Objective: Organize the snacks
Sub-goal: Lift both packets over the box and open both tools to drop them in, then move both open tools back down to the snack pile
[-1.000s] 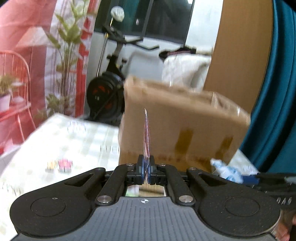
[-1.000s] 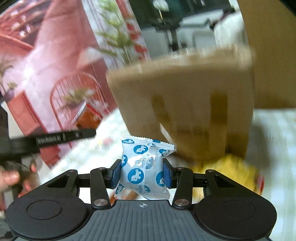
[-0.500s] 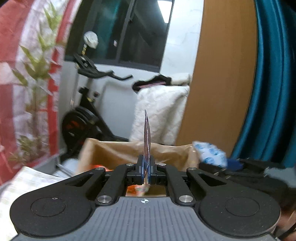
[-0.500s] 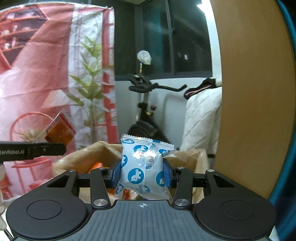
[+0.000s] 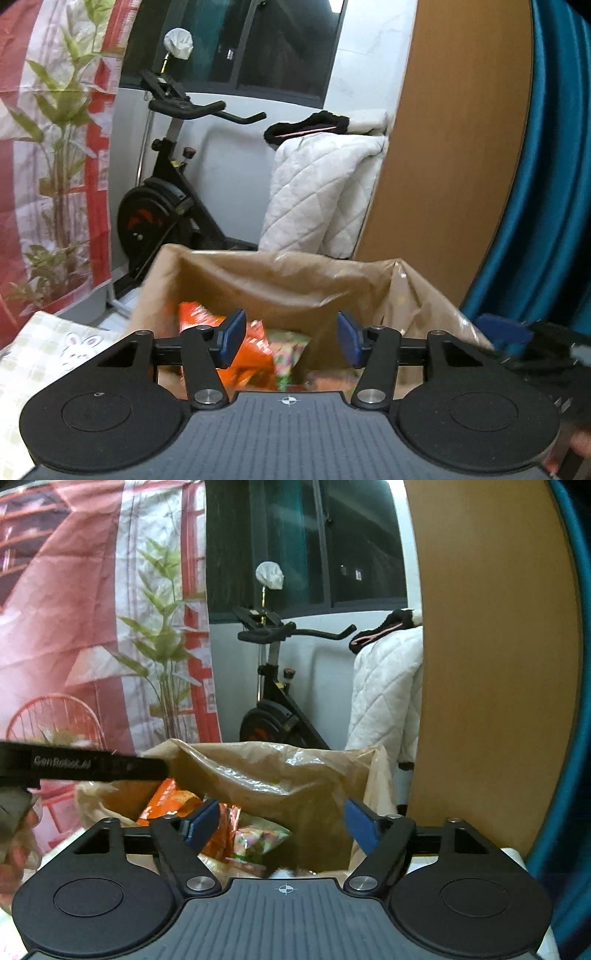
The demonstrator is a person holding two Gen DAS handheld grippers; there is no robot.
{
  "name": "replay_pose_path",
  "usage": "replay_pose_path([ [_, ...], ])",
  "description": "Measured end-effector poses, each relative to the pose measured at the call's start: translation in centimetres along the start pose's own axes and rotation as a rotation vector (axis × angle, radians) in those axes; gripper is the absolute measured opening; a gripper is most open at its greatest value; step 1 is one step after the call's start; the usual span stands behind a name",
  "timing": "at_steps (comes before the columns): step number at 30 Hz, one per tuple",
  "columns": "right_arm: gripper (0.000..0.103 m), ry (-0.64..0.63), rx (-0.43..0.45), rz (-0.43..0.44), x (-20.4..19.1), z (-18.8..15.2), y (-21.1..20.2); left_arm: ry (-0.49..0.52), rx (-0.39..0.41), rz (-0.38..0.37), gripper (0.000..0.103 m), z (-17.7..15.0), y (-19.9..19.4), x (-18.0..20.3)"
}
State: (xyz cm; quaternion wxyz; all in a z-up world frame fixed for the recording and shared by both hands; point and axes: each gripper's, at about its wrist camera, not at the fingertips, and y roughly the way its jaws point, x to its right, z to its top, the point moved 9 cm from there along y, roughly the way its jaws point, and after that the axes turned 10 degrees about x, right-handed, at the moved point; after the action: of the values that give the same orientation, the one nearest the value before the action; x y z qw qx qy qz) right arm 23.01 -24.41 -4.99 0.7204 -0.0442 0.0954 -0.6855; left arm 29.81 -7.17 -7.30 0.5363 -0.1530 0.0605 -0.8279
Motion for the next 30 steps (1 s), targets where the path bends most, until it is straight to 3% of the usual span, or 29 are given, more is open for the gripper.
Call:
replay_pose_path([
  [4,0.095,0.088,0.036,0.028,1.3,0.3,-2.5,0.033,-0.001,0.029,0.056,0.0,-3.0,-1.3],
  [8,0.102,0.131,0.069,0.016,2.5,-0.2,-5.1,0.055,0.001,0.059,0.058,-0.5,-5.9,-2.9],
  [14,0.102,0.138,0.058,-0.007,3.4,-2.9,-7.6,0.034,0.002,0.098,0.058,-2.8,-9.1,-5.0],
  [19,0.102,0.164,0.025,-0.012,4.0,-6.6,-8.8,0.013,-0.043,0.109,0.058,-5.7,-10.1,-5.9],
  [24,0.101,0.104,-0.089,-0.053,4.0,-11.0,-9.2,-0.023,-0.077,0.115,0.057,-8.2,-10.6,-6.4],
  [30,0.089,0.018,-0.188,-0.038,2.7,-14.9,-10.4,-0.042,-0.120,0.119,0.057,-10.5,-10.6,-6.6],
])
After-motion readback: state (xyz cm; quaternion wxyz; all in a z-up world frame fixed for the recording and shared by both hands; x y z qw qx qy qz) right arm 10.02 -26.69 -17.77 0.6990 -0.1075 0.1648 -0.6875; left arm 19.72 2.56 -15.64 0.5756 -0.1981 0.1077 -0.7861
